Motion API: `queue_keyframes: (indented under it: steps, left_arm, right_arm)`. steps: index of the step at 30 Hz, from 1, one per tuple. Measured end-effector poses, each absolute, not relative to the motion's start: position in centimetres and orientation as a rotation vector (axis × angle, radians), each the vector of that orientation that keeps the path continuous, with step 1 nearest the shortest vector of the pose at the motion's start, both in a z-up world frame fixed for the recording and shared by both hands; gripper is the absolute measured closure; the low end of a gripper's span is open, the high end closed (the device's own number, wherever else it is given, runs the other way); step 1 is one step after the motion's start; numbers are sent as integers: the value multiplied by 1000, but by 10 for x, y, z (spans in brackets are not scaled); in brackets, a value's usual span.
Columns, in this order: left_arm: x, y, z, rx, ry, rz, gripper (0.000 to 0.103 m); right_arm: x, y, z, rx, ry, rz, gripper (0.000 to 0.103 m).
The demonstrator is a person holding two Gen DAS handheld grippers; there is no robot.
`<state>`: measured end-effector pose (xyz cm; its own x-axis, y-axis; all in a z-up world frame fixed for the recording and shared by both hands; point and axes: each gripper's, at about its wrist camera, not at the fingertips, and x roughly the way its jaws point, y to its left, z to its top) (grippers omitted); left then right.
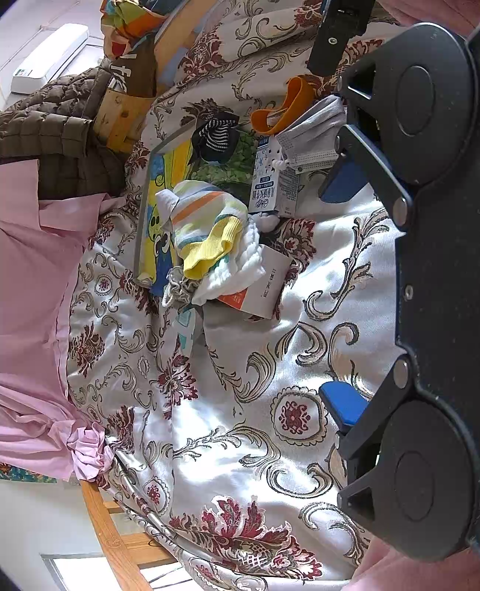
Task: Organize soft objects
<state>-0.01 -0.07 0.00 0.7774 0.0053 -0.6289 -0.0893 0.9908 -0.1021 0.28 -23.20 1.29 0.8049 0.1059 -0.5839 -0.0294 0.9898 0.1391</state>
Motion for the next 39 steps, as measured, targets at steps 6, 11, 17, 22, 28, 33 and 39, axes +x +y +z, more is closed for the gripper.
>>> queue_keyframes:
  steps: [6,11,17,22,28,33,39]
  left_arm:
    - [-1,-3,3,-108,661,22,1]
    - [10,-13,4,-107,672,-64,1]
    - [40,-41,-1,-103,691,-203,1]
    - [74,-67,-11,-102,717,-300,1]
    - [108,-87,-31,-133,769,-403,1]
    - [125,-97,-48,-155,807,-449,1]
    - [138,-100,-67,-216,852,-477,1]
  right_arm:
    - [16,-243,20,177,656,96,0]
    - [47,-262,36,154,655,96,0]
    - [105,-284,42,116,756,87,0]
    - [143,-292,25,83,864,75,0]
    - [174,-290,-2,95,970,106,0]
    - [191,-282,-20,36,1012,107,0]
    - [198,-278,-35,29,1072,140,6]
